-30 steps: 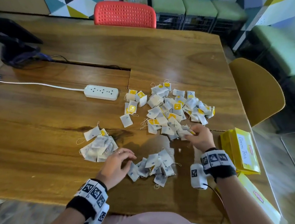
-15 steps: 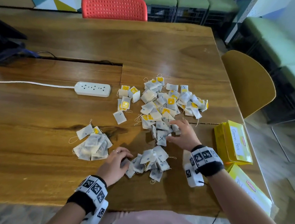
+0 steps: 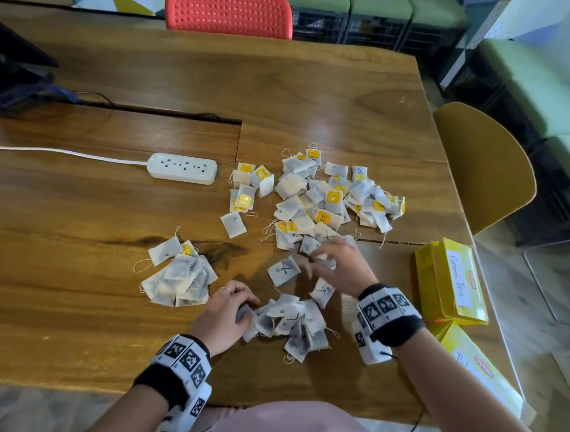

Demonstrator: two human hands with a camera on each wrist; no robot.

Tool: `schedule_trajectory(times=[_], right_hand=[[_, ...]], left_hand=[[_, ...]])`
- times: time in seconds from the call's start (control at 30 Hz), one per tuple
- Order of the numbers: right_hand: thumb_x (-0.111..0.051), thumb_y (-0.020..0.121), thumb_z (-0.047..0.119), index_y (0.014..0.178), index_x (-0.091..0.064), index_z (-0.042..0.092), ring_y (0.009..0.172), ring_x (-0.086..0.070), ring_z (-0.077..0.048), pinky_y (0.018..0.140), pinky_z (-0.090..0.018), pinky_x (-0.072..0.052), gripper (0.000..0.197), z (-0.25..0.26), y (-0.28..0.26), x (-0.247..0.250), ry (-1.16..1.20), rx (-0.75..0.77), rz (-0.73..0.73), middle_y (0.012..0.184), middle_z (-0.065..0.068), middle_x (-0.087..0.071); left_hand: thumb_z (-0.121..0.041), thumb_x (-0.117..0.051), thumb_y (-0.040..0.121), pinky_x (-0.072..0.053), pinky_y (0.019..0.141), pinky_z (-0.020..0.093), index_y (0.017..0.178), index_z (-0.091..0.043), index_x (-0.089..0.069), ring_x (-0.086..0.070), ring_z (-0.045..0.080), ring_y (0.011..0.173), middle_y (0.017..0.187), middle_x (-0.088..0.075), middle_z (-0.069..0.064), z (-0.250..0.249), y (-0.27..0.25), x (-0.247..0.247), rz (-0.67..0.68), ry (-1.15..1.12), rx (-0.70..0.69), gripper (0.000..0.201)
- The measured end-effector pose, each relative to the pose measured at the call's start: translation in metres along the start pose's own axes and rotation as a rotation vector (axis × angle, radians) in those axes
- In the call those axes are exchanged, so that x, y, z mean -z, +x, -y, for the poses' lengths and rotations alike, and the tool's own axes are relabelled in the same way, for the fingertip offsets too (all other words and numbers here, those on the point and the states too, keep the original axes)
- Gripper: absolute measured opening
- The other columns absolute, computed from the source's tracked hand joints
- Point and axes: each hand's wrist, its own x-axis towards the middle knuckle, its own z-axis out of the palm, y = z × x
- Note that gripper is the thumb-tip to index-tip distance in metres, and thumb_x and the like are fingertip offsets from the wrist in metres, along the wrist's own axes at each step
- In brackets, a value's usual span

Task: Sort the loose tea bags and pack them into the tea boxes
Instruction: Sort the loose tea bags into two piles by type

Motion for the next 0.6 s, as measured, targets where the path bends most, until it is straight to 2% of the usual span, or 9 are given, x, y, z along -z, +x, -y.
schedule_trajectory(times=[0.07, 0.13, 0.2, 0.3, 0.37, 0.43, 0.5, 0.57, 0.6], right_hand=[[-0.071, 0.082, 0.039, 0.127, -0.055, 0.025, 0.121, -0.040, -0.018, 0.101, -0.036, -0.042, 0.050, -0.004, 0.015, 0.007, -0.055, -0.071, -0.073, 0.132, 0.002, -0.042], [-0.075, 0.077, 0.044, 0.132, -0.049, 0.026, 0.127, -0.034, -0.021, 0.103, -0.038, -0.040, 0.064, -0.004, 0.026, 0.006, -0.138, -0.125, 0.003, 0.137, 0.003, -0.037], [-0.073, 0.077, 0.043, 0.125, -0.053, 0.026, 0.125, -0.036, -0.021, 0.102, -0.043, -0.041, 0.054, -0.004, 0.033, -0.001, -0.201, -0.135, 0.046, 0.132, 0.002, -0.040], [-0.060, 0.088, 0.031, 0.095, -0.063, 0.020, 0.115, -0.045, -0.022, 0.095, -0.042, -0.044, 0.014, -0.006, 0.038, -0.006, -0.129, -0.126, -0.010, 0.115, 0.000, -0.048], [-0.059, 0.090, 0.028, 0.084, -0.063, 0.016, 0.103, -0.054, -0.021, 0.083, -0.032, -0.043, 0.014, -0.010, 0.036, -0.001, -0.004, -0.147, -0.046, 0.102, 0.000, -0.056], [-0.062, 0.091, 0.027, 0.086, -0.067, 0.013, 0.086, -0.059, -0.015, 0.073, -0.026, -0.041, 0.015, -0.015, 0.028, 0.011, 0.196, -0.188, -0.112, 0.089, 0.001, -0.063], [-0.064, 0.091, 0.026, 0.083, -0.068, 0.010, 0.070, -0.057, -0.014, 0.066, -0.029, -0.044, 0.018, -0.022, 0.017, 0.024, 0.376, -0.205, -0.202, 0.074, 0.000, -0.063], [-0.065, 0.090, 0.023, 0.082, -0.068, 0.007, 0.069, -0.060, -0.019, 0.065, -0.033, -0.050, 0.018, -0.022, 0.001, 0.035, 0.549, -0.236, -0.256, 0.073, -0.007, -0.065], [-0.065, 0.090, 0.022, 0.084, -0.068, 0.007, 0.070, -0.063, -0.017, 0.065, -0.030, -0.052, 0.016, -0.020, -0.007, 0.038, 0.611, -0.249, -0.232, 0.076, -0.008, -0.067]], left_hand=[[-0.023, -0.057, 0.092, -0.039, 0.098, 0.022, 0.110, -0.028, -0.064, -0.046, 0.004, 0.110, 0.117, -0.042, -0.016, 0.000, 0.000, 0.000, 0.003, 0.006, -0.001, 0.020], [-0.022, -0.057, 0.092, -0.039, 0.098, 0.023, 0.110, -0.028, -0.064, -0.046, 0.004, 0.110, 0.117, -0.042, -0.015, -0.001, 0.001, 0.001, 0.003, 0.009, -0.009, 0.020], [-0.022, -0.057, 0.092, -0.039, 0.097, 0.022, 0.109, -0.029, -0.064, -0.046, 0.004, 0.110, 0.116, -0.043, -0.015, -0.001, 0.001, 0.001, 0.000, 0.009, -0.014, 0.019], [-0.022, -0.057, 0.092, -0.038, 0.097, 0.021, 0.108, -0.028, -0.064, -0.046, 0.004, 0.110, 0.116, -0.043, -0.015, 0.000, 0.001, 0.001, 0.001, 0.010, -0.016, 0.019], [-0.023, -0.058, 0.091, -0.037, 0.096, 0.020, 0.109, -0.028, -0.064, -0.046, 0.005, 0.110, 0.117, -0.044, -0.014, 0.000, 0.001, 0.001, -0.007, 0.017, -0.024, 0.019], [-0.024, -0.058, 0.091, -0.036, 0.095, 0.020, 0.109, -0.028, -0.064, -0.046, 0.005, 0.110, 0.117, -0.045, -0.013, 0.001, 0.001, 0.000, -0.015, 0.019, -0.028, 0.019], [-0.025, -0.058, 0.091, -0.035, 0.093, 0.018, 0.109, -0.028, -0.064, -0.046, 0.005, 0.109, 0.117, -0.045, -0.014, 0.001, 0.001, 0.000, -0.013, 0.022, -0.028, 0.019], [-0.026, -0.058, 0.091, -0.035, 0.091, 0.017, 0.109, -0.030, -0.064, -0.046, 0.004, 0.109, 0.117, -0.044, -0.015, 0.001, 0.001, 0.000, -0.011, 0.025, -0.023, 0.019], [-0.026, -0.058, 0.091, -0.035, 0.090, 0.017, 0.109, -0.030, -0.064, -0.046, 0.004, 0.108, 0.117, -0.044, -0.016, 0.001, 0.002, 0.000, -0.010, 0.024, -0.019, 0.019]])
